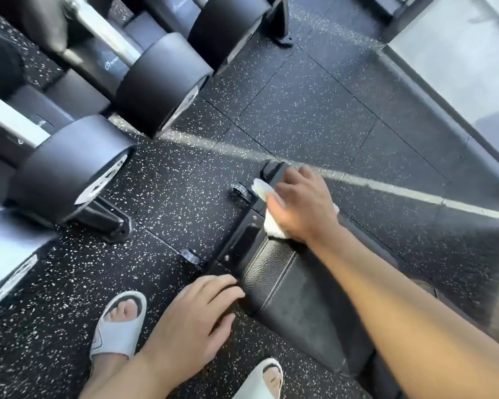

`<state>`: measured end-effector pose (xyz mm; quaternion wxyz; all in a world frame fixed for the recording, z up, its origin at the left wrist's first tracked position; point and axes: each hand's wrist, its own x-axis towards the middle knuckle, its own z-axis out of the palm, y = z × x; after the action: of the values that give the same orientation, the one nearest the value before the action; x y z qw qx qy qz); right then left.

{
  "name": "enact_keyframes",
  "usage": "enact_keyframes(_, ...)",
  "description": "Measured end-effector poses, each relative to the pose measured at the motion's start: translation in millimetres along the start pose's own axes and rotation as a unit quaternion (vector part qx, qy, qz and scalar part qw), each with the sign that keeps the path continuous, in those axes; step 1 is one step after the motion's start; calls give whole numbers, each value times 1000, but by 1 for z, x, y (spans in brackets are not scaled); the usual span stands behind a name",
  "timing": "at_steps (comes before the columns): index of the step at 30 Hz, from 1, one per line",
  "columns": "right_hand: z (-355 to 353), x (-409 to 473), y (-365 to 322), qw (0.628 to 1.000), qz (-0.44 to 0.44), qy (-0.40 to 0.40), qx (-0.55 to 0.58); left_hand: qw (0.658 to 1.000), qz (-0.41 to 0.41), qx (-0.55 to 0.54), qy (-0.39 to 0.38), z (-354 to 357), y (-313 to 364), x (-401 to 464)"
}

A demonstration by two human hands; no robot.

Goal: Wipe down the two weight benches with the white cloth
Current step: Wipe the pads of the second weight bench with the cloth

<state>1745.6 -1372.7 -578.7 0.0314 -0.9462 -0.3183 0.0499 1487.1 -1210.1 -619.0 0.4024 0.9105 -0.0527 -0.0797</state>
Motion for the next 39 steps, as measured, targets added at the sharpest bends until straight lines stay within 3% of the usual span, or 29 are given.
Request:
enact_keyframes(2,7,-18,-21,1000,22,20,-2,1000,-10,-16,13,-1,4,6)
enact_keyframes(6,22,-79,-62,985,-145,24,89,999,-3,-28,19,-4,5,14)
enact_keyframes(9,18,-66,-36,971,-224,-6,85,1000,18,-18,9,-10,0,15)
enact_keyframes(11,13,-38,-7,985,-160,23,57,999,28,-16,1,-14,-1,19)
enact_keyframes(15,5,-4,21,993,63,70,68,999,-22,-40,-3,-17,9,37)
enact_keyframes(17,10,-16,10,991,78,89,59,999,-25,-40,-7,-19,18,52)
enact_keyframes(21,23,-84,-8,989,24,95,107,999,-21,-31,-15,-22,29,85)
enact_keyframes(25,25,-146,26,991,-6,96,88,999,10,-15,-36,-26,28,113)
enact_keyframes(31,23,-159,98,969,168,152,95,999,7,25,-21,-17,46,158)
enact_keyframes(35,21,-142,90,946,255,173,96,997,11,64,-31,-5,64,197)
enact_keyframes(39,22,-153,61,927,299,202,100,990,50,87,-97,6,83,234)
